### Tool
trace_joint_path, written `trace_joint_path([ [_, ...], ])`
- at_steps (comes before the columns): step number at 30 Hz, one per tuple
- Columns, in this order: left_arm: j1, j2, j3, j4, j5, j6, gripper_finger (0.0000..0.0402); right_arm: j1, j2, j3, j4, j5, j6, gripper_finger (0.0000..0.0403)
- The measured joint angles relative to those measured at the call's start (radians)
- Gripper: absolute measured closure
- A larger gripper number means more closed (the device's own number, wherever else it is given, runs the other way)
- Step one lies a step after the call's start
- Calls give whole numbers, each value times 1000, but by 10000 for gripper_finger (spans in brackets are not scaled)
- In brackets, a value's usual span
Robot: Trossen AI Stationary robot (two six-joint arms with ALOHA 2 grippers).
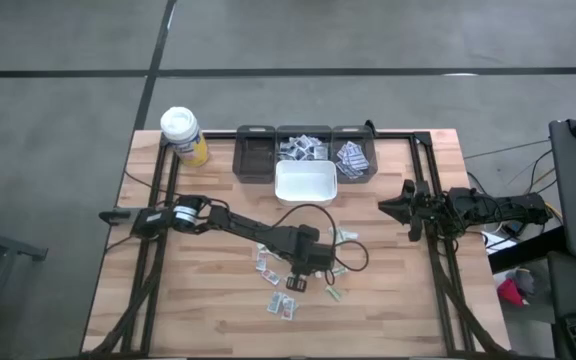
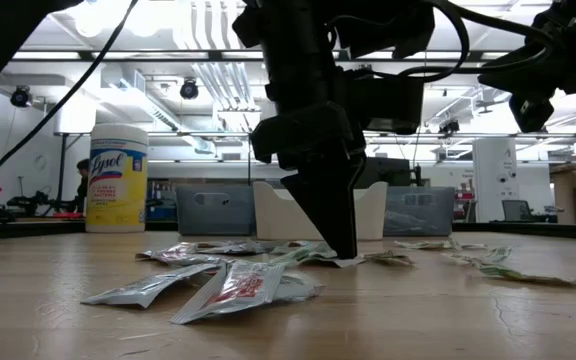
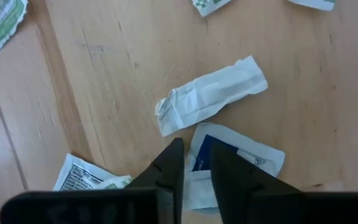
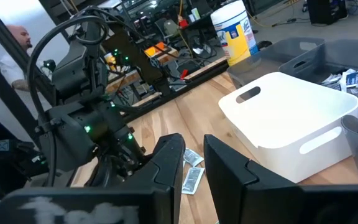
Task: Pick & Place First Aid Supplies
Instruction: Put the bottom alcohol pad into the middle black bin
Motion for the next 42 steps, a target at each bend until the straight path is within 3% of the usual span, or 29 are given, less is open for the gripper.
trace_joint_path([
  [8,0,0,-4,14,3,-20,397,0,0,0,0,0,0,339],
  [19,17,-28,6,-9,4,-65,401,0,0,0,0,0,0,339],
  [30,57,-212,18,6,-76,-130,401,0,0,0,0,1,0,339],
  [37,76,-273,-38,205,-83,-71,401,0,0,0,0,0,0,339],
  [42,79,-276,-142,508,-69,-86,401,0,0,0,0,0,0,339],
])
